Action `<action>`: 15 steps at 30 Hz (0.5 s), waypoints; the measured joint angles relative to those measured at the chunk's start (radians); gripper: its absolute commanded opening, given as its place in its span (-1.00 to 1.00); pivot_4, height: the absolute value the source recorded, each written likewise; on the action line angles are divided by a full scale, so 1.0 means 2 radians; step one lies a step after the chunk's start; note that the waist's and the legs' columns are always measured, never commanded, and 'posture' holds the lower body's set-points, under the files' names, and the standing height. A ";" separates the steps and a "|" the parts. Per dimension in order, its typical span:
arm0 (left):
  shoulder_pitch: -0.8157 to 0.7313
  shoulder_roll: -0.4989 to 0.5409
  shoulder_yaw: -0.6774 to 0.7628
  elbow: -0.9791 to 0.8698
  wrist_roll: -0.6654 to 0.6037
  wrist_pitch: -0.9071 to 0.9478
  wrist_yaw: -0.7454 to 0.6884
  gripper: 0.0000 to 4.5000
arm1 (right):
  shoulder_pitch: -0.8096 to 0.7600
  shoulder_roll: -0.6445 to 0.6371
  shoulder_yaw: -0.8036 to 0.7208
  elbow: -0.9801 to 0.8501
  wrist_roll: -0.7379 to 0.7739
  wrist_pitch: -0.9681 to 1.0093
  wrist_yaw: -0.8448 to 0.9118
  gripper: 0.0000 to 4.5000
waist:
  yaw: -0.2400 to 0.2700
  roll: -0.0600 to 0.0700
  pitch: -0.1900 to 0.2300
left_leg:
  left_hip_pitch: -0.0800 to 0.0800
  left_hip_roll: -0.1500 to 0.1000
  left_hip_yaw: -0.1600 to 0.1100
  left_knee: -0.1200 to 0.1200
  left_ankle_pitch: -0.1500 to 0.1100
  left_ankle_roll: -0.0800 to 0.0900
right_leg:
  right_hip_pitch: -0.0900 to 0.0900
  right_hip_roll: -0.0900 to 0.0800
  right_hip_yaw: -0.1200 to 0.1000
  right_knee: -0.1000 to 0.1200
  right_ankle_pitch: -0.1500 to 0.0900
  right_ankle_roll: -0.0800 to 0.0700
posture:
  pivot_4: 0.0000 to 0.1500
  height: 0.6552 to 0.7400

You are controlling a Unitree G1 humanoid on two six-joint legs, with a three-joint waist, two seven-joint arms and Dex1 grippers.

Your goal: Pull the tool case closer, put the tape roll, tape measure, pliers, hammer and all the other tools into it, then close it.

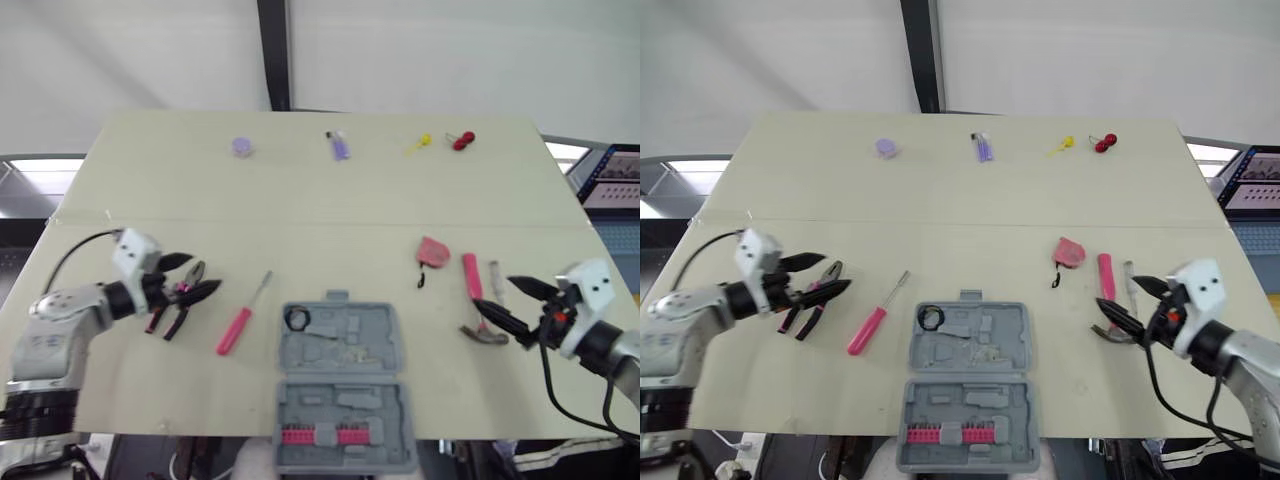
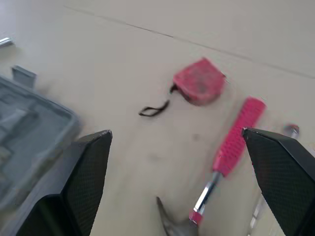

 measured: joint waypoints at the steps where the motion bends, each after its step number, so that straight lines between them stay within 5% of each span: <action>1: 0.010 0.008 0.018 0.010 0.001 -0.006 0.005 0.98 | -0.003 -0.001 -0.005 0.027 -0.008 -0.016 0.002 1.00 | 0.000 0.000 0.000 | 0.000 0.000 0.000 0.000 0.000 0.000 | 0.000 0.000 0.000 0.000 0.000 0.000 | 1.00 1.00; 9: 0.083 0.026 0.137 0.112 0.020 -0.082 0.075 0.98 | -0.072 -0.017 -0.036 0.282 -0.065 -0.147 0.013 1.00 | 0.001 0.000 0.000 | 0.000 0.000 0.001 -0.001 0.000 0.000 | 0.000 0.000 0.000 0.000 0.000 0.000 | 1.00 1.00; 15: 0.116 0.006 0.162 0.101 0.020 -0.089 0.113 0.98 | -0.107 -0.017 -0.035 0.362 -0.086 -0.199 0.013 1.00 | -0.003 0.000 0.000 | 0.000 0.000 0.001 -0.001 0.000 0.000 | 0.000 0.000 0.000 0.000 0.000 0.000 | 1.00 1.00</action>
